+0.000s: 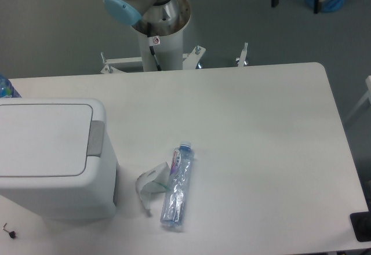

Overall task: Open the trash can
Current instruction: 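Move the open black gripper into view above the table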

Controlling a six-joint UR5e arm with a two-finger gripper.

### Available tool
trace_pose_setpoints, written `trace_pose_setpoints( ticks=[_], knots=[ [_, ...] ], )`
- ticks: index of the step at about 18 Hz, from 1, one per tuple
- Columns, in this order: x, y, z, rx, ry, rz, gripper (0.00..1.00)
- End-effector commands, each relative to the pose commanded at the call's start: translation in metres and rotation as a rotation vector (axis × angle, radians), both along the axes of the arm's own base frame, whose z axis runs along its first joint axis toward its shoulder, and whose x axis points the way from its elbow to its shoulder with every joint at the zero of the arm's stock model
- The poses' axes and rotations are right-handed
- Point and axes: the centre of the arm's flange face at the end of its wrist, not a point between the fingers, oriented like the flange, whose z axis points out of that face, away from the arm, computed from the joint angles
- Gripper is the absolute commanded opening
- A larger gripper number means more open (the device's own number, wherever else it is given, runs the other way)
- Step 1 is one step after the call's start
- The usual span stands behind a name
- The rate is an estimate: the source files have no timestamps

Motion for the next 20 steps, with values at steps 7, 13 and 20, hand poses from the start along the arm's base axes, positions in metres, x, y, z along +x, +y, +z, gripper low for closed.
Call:
trace_pose_setpoints(
  ticks=[7, 13, 20],
  knots=[
    [0.001, 0.005, 0.003, 0.029, -0.013, 0.066, 1.00],
    [0.008, 0.033, 0.002, 0.092, -0.027, 0.150, 1.00],
    [0.015, 0.069, 0.002, 0.168, -0.047, 0.255, 1.00]
  ],
)
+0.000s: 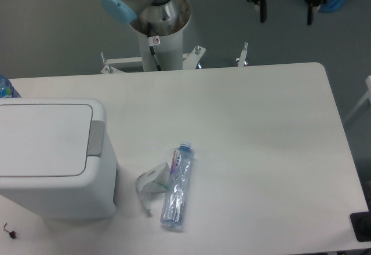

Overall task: Open the trash can
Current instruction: 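Move the open black gripper into view above the table, then lower the open gripper toward the white trash bin's lid edge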

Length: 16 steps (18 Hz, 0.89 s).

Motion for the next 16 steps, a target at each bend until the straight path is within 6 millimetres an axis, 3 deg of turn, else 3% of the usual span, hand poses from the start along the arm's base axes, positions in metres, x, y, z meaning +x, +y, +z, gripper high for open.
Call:
trace_pose_setpoints(
  ticks=[9, 14, 16],
  knots=[
    [0.029, 0.053, -0.006, 0.113, -0.082, 0.161, 1.00],
    [0.063, 0.116, -0.024, 0.205, -0.165, 0.261, 1.00],
    [0.067, 0.133, -0.028, 0.243, -0.175, 0.291, 1.00]
  ],
)
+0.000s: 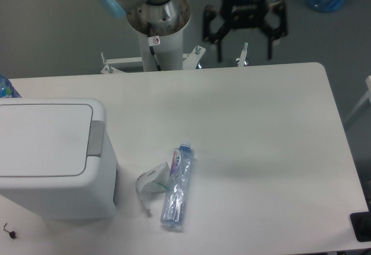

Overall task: Open the trash can
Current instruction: 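Lower the open gripper toward the white trash bin's lid edge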

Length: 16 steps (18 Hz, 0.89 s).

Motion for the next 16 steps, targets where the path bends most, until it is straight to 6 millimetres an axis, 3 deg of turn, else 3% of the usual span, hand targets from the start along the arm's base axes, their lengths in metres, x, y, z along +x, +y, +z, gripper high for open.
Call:
trace_pose_setpoints(
  ticks=[8, 16],
  knots=[
    [0.040, 0.063, -0.020, 0.084, -0.074, 0.037, 1.00],
    [0.067, 0.097, -0.031, 0.143, -0.133, 0.071, 1.00]
  ],
)
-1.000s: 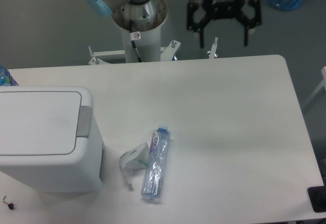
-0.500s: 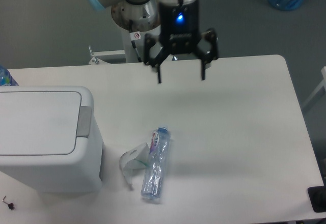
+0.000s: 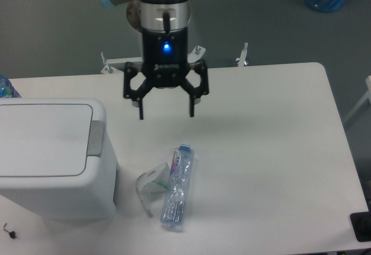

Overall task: Open the trash can
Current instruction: 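Lower the open gripper toward the white trash bin's lid edge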

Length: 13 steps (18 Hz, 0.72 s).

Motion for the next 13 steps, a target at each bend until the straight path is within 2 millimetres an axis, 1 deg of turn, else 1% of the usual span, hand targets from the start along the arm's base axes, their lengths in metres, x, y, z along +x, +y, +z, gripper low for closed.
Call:
trace_pose_setpoints(
  ticks=[5, 8, 13],
  knots=[
    [0.012, 0.009, -0.009, -0.012, -0.014, -0.020, 1.00],
    [0.017, 0.012, -0.010, -0.012, -0.017, -0.029, 1.00],
    [0.020, 0.019, -0.020, -0.024, -0.036, -0.028, 1.00]
  ],
)
